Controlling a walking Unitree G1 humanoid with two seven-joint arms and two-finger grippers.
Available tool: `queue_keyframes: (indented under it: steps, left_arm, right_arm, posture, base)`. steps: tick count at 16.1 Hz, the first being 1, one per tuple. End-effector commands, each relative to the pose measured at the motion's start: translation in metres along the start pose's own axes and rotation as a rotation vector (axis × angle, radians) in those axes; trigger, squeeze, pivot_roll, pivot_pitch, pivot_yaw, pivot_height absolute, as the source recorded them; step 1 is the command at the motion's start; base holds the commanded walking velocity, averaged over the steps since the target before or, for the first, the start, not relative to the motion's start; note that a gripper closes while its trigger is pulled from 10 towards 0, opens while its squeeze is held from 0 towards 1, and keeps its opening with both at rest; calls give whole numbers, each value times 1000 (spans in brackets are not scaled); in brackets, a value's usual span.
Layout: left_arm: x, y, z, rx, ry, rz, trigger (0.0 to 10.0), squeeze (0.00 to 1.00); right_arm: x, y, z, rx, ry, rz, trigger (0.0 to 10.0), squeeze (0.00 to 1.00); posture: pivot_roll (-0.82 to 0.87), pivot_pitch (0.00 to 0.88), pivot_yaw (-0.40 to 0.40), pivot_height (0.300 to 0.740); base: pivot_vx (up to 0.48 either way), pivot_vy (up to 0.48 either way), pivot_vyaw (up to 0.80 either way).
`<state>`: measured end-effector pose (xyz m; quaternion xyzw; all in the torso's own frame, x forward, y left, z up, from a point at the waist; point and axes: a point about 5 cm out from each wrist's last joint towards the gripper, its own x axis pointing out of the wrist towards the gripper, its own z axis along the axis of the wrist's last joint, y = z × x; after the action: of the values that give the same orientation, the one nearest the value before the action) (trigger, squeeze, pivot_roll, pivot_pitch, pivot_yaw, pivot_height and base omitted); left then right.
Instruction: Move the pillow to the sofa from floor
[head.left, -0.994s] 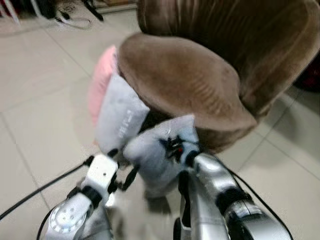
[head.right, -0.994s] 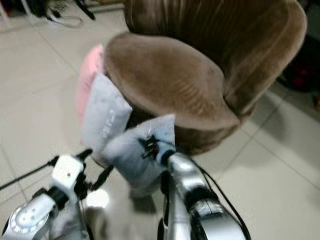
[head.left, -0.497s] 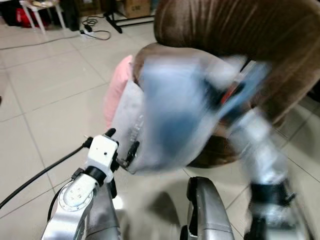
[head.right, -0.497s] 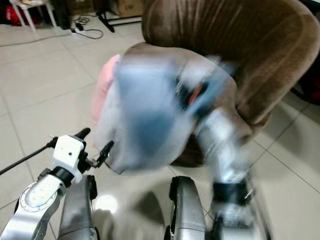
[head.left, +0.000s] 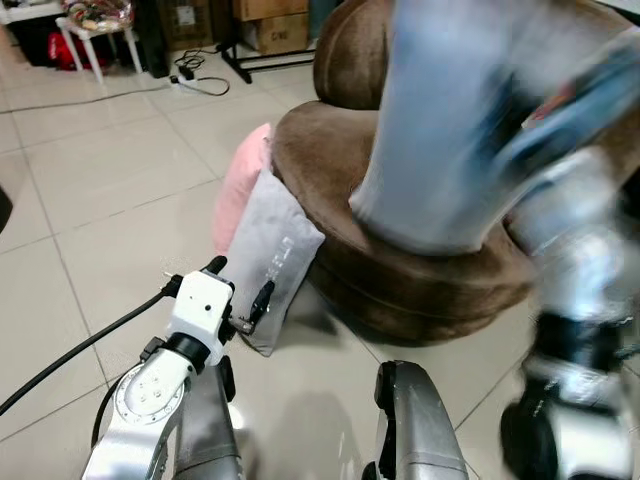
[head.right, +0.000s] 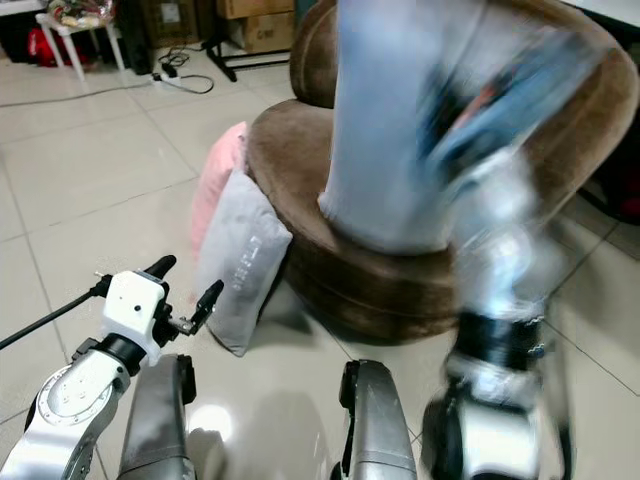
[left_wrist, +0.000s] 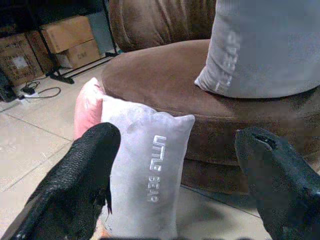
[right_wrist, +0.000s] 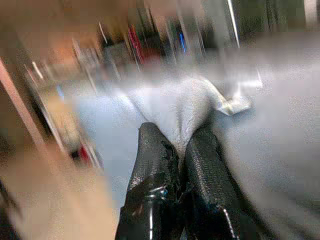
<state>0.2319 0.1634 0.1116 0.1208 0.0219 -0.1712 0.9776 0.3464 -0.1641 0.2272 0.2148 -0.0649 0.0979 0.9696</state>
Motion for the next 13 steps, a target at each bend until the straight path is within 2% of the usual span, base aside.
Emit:
queue_keyframes:
  steps: [1, 3, 5, 8, 9, 13]
  left_arm:
    - [2, 5, 1, 20, -4, 23, 10000, 0]
    - [2, 7, 3, 25, -10, 36, 10000, 0]
    - [-1, 11, 4, 40, -11, 60, 10000, 0]
    - [1, 15, 9, 46, -33, 99, 10000, 0]
    - [4, 16, 12, 43, -46, 111, 10000, 0]
    - [4, 17, 12, 38, -39, 143, 10000, 0]
  right_arm:
    - [2, 11, -19, -57, 81, 25, 10000, 0]
    - [-8, 14, -66, -139, 240, 34, 10000, 0]
    - [-22, 14, -78, -125, 248, 6, 10000, 0]
    - [-28, 12, -74, -154, 219, -25, 10000, 0]
    - [-31, 10, -73, -191, 202, -39, 10000, 0]
    - [-40, 8, -70, -201, 179, -62, 10000, 0]
  posture:
    - [80, 0, -100, 482]
    - [89, 0, -110, 482]
    - [91, 0, -113, 501]
    - [84, 0, -111, 526]
    - [77, 0, -109, 541]
    - [70, 0, -109, 575]
  base:
    - [0, 0, 0]
    - [0, 0, 0]
    - [0, 0, 0]
    - [0, 0, 0]
    - [0, 0, 0]
    - [0, 0, 0]
